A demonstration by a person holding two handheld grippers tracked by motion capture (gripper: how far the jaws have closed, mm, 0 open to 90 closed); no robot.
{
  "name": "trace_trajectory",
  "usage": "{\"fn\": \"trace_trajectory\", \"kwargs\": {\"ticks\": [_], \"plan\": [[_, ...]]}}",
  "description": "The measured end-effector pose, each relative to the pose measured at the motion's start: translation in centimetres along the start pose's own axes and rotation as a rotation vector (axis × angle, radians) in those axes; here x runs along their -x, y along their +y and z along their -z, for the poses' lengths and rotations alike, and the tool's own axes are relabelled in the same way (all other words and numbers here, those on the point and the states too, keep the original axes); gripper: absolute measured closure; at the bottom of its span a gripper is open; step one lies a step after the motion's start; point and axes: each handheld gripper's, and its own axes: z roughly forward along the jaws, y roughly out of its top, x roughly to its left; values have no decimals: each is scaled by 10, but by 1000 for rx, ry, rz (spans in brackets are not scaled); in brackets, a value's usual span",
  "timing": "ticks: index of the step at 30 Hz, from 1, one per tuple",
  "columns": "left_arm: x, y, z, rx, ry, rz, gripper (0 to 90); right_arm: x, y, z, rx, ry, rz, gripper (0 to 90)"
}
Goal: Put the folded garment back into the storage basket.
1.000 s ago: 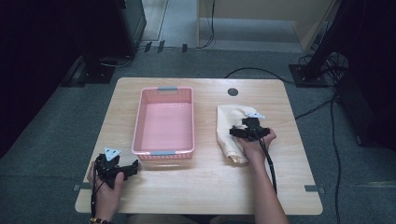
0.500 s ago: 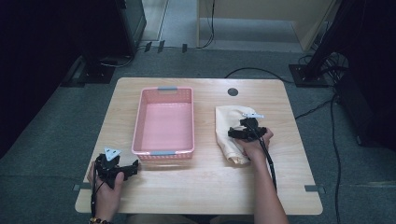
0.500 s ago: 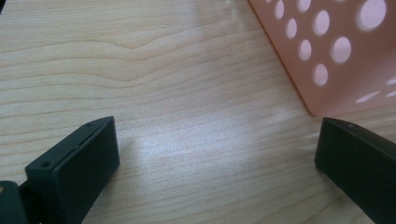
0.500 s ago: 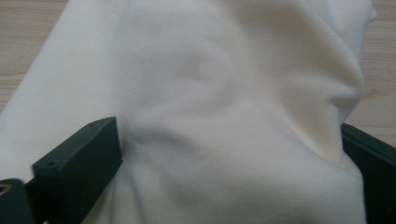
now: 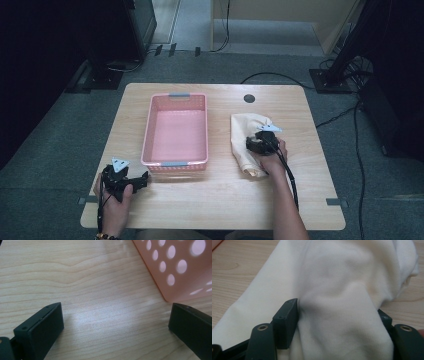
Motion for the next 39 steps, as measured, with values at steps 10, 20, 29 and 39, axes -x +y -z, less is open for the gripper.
{"fn": "trace_trajectory", "kwargs": {"ticks": [10,20,29,39], "plan": [[0,0,0,-1,-2,-2,0,-13,-8,7,37,-27,8,601],[0,0,0,-1,-5,-5,0,-20,-9,8,49,-66,60,629],[1,0,0,-2,-9,-11,0,-17,-10,9,44,-47,25,628],[2,1,-1,0,-14,-13,0,-25,-14,12,56,-63,113,625]]}}
